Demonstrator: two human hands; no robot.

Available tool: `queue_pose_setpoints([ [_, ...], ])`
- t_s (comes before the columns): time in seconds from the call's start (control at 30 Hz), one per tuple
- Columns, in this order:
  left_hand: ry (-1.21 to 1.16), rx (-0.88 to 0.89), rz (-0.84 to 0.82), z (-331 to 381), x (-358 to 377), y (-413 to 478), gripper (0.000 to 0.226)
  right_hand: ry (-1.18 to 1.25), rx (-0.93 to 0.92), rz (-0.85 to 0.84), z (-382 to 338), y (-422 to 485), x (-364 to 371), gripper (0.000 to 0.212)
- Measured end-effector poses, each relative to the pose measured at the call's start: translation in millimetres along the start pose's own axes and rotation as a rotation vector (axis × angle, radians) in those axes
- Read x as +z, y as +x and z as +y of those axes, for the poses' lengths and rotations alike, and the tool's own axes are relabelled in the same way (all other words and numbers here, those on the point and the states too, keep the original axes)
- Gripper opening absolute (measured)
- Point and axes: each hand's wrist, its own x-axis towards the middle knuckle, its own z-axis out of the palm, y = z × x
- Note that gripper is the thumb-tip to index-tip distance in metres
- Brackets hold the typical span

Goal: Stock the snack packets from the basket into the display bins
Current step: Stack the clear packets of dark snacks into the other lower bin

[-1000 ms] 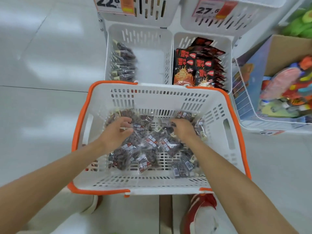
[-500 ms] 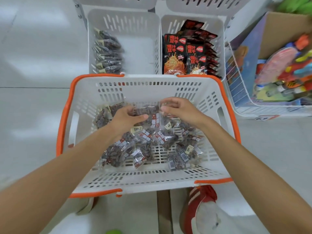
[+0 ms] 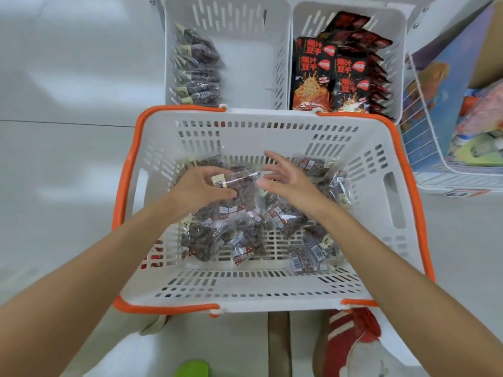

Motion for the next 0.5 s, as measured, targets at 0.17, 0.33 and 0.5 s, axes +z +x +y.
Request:
queue_pose_setpoints([
  [0.17, -0.439, -0.065, 0.227, -2.8, -0.3, 0.6, 0.033, -0.144, 0.061, 0.051, 17.1, 15.9, -1.4, 0.046],
  [0.33, -0.454, -0.066, 0.254, -19.6, -7.5, -0.4, 0.012, -0.505, 0.237, 0.035, 76.5, 48.6, -2.3, 0.072],
  [0.5, -0.379, -0.055, 0.205, -29.7, -11.1, -4.0, 0.055, -0.860, 0.236, 0.022, 107.5, 65.2, 16.1, 0.068],
])
